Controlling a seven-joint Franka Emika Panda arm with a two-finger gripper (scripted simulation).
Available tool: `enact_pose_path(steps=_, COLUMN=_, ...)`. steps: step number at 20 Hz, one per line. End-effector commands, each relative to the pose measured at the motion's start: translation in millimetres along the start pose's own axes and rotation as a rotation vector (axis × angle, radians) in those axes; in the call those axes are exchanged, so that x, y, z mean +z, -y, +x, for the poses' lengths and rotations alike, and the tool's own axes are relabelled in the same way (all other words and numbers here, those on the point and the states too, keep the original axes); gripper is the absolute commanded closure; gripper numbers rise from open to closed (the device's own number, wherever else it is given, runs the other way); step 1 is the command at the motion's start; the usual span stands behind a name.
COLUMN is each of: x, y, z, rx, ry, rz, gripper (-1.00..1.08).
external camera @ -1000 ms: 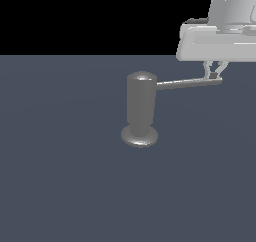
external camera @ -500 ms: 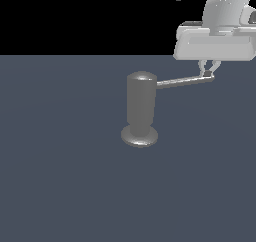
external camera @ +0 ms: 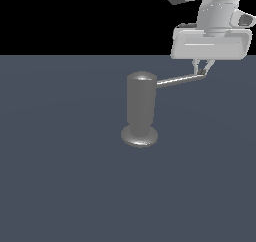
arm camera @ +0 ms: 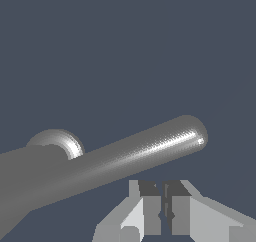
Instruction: Turn on the faucet by rotating a designated handle.
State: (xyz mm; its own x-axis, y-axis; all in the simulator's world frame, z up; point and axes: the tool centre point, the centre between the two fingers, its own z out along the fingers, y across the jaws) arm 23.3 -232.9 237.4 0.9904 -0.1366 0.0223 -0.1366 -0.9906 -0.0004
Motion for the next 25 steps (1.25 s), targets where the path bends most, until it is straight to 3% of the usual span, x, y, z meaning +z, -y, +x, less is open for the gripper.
enact_pose_path(steps=1, x=9.7, y=3.0, z=7.5, rx=-0.002, ry=0.011, rz=0.001, gripper=1.08)
enact_pose_path(steps=25, x=17.0, y=3.8, z=65.1, rx=0.014, ry=0.022, rz=-0.001, gripper=1.08)
